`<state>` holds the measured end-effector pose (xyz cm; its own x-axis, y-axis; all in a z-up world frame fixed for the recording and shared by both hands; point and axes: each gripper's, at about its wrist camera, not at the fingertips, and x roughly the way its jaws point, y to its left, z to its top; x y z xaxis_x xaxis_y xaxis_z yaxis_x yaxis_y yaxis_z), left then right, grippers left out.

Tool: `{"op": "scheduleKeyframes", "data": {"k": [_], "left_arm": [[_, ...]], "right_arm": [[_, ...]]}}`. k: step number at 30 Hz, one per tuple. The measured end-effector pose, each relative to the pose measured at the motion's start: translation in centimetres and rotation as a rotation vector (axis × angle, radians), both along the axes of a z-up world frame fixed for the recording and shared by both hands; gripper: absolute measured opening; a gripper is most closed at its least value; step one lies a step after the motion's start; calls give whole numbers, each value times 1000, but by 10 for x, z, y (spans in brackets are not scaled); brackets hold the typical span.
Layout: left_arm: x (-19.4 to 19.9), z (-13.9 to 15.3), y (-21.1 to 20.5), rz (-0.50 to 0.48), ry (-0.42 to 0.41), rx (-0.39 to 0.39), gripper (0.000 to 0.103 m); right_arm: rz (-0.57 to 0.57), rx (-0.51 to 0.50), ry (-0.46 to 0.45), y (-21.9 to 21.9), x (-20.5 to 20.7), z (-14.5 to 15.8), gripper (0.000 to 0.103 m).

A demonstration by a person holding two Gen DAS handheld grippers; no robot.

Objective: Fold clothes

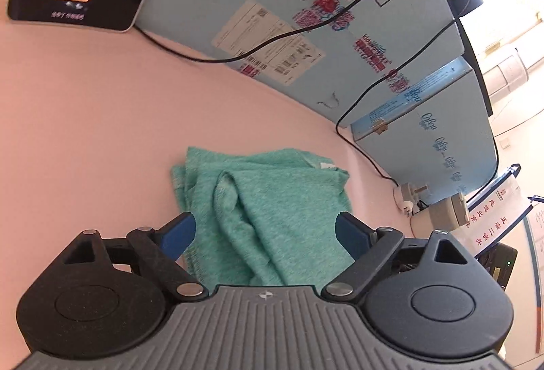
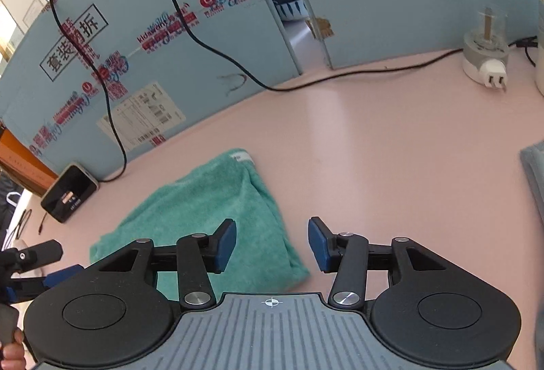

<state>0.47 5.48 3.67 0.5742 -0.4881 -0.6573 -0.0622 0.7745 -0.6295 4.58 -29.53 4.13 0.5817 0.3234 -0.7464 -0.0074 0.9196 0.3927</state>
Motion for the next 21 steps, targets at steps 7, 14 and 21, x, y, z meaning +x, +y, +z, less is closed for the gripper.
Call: {"op": "scheduleKeyframes", "data": {"k": [7, 14, 21], "left_arm": [[-14, -22, -5, 5, 79, -20, 91], [-22, -25, -8, 4, 100, -87, 91], [-38, -30, -11, -71, 118, -350, 98]], "right_arm": [[-29, 125, 85, -9, -10, -22, 51], [-2, 152, 97, 2, 15, -27, 71], [-62, 172, 131, -11, 17, -30, 19]]}}
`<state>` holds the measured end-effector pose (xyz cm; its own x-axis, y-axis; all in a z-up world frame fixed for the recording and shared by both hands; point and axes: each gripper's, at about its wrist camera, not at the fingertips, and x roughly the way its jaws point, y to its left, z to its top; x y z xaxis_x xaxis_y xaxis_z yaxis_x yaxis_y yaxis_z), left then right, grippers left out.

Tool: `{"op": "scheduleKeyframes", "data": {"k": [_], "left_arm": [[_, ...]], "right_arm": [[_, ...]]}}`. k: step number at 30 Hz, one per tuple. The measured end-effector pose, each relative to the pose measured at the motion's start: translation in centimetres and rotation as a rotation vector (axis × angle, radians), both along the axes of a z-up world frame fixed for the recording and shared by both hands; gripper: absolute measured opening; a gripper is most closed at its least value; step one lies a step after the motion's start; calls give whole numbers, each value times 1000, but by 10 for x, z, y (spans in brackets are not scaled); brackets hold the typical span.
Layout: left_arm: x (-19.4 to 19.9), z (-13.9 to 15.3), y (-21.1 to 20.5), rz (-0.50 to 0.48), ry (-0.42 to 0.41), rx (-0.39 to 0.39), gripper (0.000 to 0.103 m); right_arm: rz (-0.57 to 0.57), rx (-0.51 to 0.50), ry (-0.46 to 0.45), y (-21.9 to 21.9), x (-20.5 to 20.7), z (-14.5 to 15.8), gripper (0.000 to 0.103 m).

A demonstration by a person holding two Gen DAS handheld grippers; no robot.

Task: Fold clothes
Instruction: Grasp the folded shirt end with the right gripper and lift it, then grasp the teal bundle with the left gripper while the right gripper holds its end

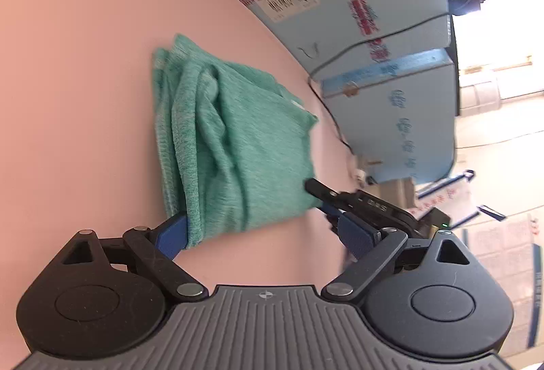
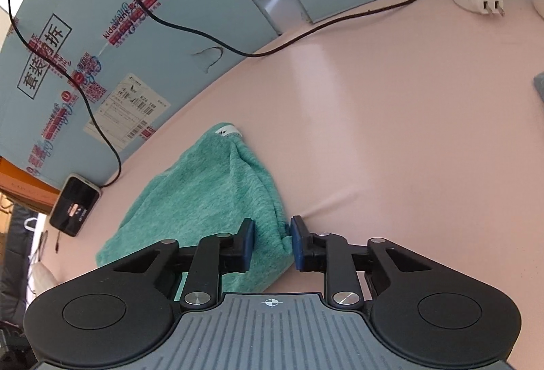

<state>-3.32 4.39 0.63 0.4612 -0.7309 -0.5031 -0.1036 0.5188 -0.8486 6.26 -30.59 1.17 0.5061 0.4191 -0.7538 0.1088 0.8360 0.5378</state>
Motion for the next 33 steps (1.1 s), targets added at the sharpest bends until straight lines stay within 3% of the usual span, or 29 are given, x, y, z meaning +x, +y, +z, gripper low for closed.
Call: {"op": "scheduleKeyframes", "data": {"k": [1, 6, 13, 17, 19, 21, 26, 29, 30, 33], "left_arm": [[-1, -1, -4, -11, 3, -25, 103], [-6, -6, -20, -56, 48, -96, 103], [-23, 4, 9, 55, 98, -17, 103], [-30, 8, 35, 120, 100, 8, 103], [-31, 8, 40, 140, 106, 18, 103], [-29, 7, 39, 146, 109, 13, 103], [-21, 7, 25, 122, 112, 18, 103], [-18, 8, 22, 143, 117, 47, 103], [-17, 9, 21, 153, 112, 56, 103], [-14, 9, 21, 176, 118, 79, 103]], "right_arm": [[-9, 35, 19, -2, 0, 0, 17], [-56, 191, 43, -6, -9, 14, 14], [-174, 374, 36, -24, -29, 40, 8], [-197, 359, 44, -42, -57, 48, 2], [-174, 281, 55, -52, -71, 47, 2], [-158, 247, 78, -61, -84, 41, 8], [-188, 425, 146, -74, -102, 10, 13], [-201, 507, 155, -67, -98, -6, 27], [-212, 523, 162, -64, -96, -10, 37], [-231, 541, 173, -54, -86, -21, 39]]}}
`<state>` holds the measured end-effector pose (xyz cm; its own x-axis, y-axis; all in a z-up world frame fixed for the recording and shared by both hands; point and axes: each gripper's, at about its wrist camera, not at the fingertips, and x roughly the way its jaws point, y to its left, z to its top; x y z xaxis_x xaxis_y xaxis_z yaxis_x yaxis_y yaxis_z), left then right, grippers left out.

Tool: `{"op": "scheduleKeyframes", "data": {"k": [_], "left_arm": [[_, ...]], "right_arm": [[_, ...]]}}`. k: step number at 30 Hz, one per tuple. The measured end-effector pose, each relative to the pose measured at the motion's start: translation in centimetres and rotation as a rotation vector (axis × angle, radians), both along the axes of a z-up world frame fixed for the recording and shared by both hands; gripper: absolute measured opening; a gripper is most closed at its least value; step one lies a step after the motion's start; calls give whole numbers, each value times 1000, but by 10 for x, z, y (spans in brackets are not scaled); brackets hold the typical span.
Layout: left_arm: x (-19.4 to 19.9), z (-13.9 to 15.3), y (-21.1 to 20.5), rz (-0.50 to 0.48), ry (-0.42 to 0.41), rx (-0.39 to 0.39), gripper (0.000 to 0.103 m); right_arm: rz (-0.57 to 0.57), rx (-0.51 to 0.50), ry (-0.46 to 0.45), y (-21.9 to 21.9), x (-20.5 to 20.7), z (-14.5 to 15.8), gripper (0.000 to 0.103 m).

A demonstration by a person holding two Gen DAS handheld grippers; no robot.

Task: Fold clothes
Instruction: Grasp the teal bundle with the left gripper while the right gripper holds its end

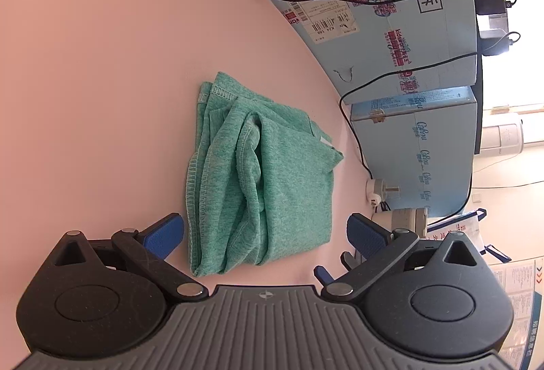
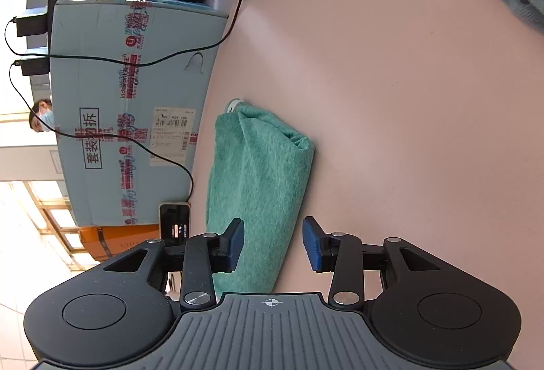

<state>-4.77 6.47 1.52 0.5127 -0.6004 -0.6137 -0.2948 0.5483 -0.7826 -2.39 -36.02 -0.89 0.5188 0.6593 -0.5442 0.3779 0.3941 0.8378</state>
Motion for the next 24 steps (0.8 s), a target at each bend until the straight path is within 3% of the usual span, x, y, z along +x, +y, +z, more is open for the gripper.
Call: {"op": "scheduleKeyframes", "data": {"k": [5, 13, 17, 20, 22, 24], "left_arm": [[3, -9, 6, 53, 47, 19, 103], [6, -36, 13, 179, 65, -143, 103], [13, -36, 6, 169, 37, -132, 103], [20, -32, -8, 143, -15, -74, 103], [25, -30, -17, 127, -52, -44, 103], [30, -29, -24, 112, -82, -29, 103]], "right_arm": [[-23, -25, 49, 11, 12, -10, 39], [-80, 48, 41, 21, 23, -25, 46], [-82, 45, 23, 25, 28, -24, 49], [-79, 41, -5, 29, 30, -20, 63], [-67, 27, -30, 36, 33, -15, 81], [-48, -8, -56, 44, 38, -9, 88]]}}
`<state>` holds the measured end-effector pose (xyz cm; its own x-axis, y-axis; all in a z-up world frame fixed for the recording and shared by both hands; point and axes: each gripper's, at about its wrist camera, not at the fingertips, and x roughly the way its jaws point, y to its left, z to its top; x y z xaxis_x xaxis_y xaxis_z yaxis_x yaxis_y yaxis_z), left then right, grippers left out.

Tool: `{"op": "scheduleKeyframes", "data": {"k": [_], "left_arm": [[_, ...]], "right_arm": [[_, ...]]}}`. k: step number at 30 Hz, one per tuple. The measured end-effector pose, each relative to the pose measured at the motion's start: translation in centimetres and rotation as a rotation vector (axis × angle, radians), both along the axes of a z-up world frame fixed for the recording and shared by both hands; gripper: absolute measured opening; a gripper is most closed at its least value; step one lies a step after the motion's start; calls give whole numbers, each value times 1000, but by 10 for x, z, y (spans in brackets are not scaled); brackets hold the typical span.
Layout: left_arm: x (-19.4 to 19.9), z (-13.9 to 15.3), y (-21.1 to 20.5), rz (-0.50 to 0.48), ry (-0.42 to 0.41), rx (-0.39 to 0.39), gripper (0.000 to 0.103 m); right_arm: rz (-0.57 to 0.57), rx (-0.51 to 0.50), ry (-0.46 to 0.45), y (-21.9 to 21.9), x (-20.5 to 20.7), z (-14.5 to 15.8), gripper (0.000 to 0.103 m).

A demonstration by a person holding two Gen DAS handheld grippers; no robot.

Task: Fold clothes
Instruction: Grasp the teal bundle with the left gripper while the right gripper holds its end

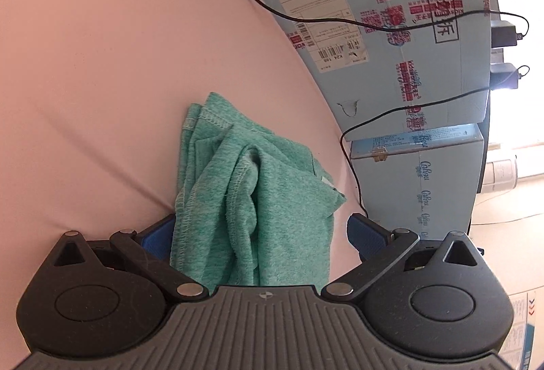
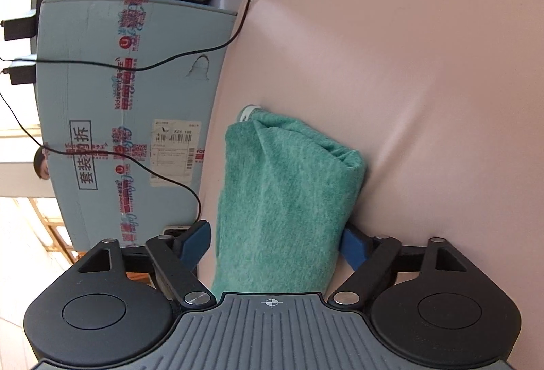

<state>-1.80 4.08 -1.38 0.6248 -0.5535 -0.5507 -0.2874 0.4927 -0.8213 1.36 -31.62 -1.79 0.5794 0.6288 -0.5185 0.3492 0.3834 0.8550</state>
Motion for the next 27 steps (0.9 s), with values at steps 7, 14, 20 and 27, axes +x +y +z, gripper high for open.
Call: {"op": "scheduleKeyframes", "data": {"k": [7, 14, 20, 27], "left_arm": [[12, 2, -14, -39, -83, 53, 103], [20, 6, -28, -65, -126, 125, 103], [25, 8, -32, -83, -105, 136, 101], [26, -5, -10, -62, 4, 84, 19]], "right_arm": [[5, -40, -42, 12, 12, 4, 88], [29, -68, -62, 16, 14, 4, 83], [43, -111, -36, 11, 12, -1, 42], [29, -109, -29, 7, 9, -10, 14]]}}
